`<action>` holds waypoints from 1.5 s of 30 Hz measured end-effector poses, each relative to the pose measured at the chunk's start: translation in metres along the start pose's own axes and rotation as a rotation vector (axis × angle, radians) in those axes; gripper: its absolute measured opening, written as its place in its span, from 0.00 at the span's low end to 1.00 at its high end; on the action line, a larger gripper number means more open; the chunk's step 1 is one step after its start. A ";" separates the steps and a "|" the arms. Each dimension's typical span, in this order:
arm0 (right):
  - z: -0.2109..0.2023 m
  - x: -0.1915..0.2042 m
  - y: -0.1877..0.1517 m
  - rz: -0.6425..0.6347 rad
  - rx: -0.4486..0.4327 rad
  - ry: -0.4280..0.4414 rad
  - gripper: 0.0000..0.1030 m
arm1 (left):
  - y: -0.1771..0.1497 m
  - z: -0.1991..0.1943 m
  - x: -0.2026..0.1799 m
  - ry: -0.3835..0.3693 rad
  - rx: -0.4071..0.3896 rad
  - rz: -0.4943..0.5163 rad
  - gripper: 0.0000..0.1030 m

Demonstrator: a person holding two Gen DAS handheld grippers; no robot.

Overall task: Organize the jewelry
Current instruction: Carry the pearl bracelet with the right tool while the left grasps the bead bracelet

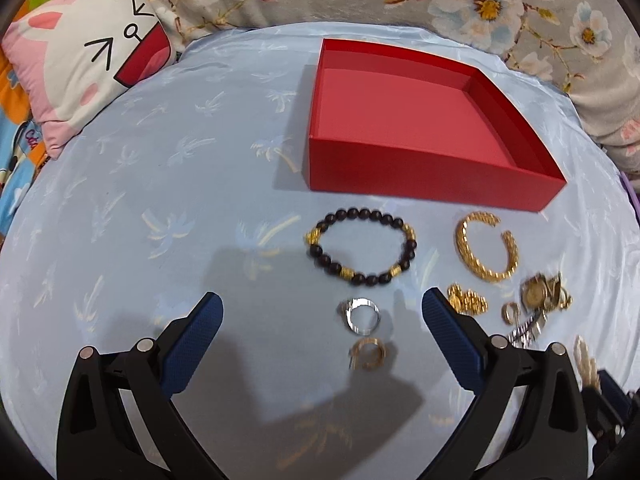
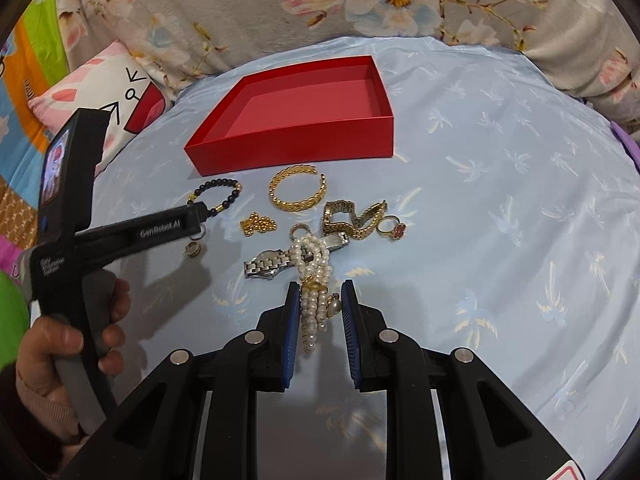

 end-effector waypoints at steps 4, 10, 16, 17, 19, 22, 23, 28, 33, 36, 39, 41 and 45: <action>0.002 -0.008 0.002 0.019 0.000 -0.006 0.19 | 0.014 0.013 0.002 0.020 -0.011 0.004 0.94; 0.007 -0.014 0.006 0.033 0.005 -0.005 0.19 | 0.019 0.031 0.000 0.012 0.002 0.018 0.70; 0.009 -0.013 0.008 0.034 0.007 -0.003 0.19 | 0.021 0.032 -0.006 0.026 -0.032 0.057 0.43; 0.010 -0.012 0.009 0.033 0.008 -0.003 0.19 | 0.021 0.031 -0.006 0.027 -0.037 0.060 0.32; 0.011 -0.010 0.010 0.029 0.009 -0.001 0.19 | 0.022 0.030 -0.008 0.013 -0.041 0.063 0.16; 0.012 -0.006 0.013 0.021 0.009 0.005 0.19 | 0.020 0.028 -0.010 -0.016 -0.035 0.070 0.08; 0.011 -0.004 0.014 0.018 0.008 0.006 0.19 | 0.018 0.026 -0.010 -0.034 -0.029 0.066 0.07; 0.004 0.001 0.021 0.005 -0.013 0.016 0.19 | 0.011 0.011 -0.010 -0.100 -0.011 0.045 0.07; -0.010 0.007 0.036 0.003 -0.041 0.054 0.19 | 0.019 -0.026 -0.014 -0.195 -0.029 0.047 0.07; -0.019 0.009 0.057 -0.003 -0.074 0.079 0.19 | 0.035 -0.054 -0.018 -0.224 -0.077 0.064 0.07; -0.026 0.013 0.084 -0.023 -0.107 0.108 0.19 | 0.060 -0.079 -0.024 -0.250 -0.138 0.088 0.07; -0.027 0.014 0.105 -0.039 -0.129 0.118 0.19 | 0.083 -0.093 -0.030 -0.263 -0.183 0.106 0.07; -0.016 0.012 0.156 -0.048 -0.159 0.131 0.19 | 0.132 -0.100 -0.040 -0.267 -0.257 0.114 0.07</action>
Point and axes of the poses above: each gripper's, at about its wrist camera, not at the fingertips, and z roughly the way its jaws point, x to its left, y to its top, the point moved 8 cm from there along z, roughly the way its jaws point, and after that the axes turned 1 degree about -x, right-handed, at the moved point
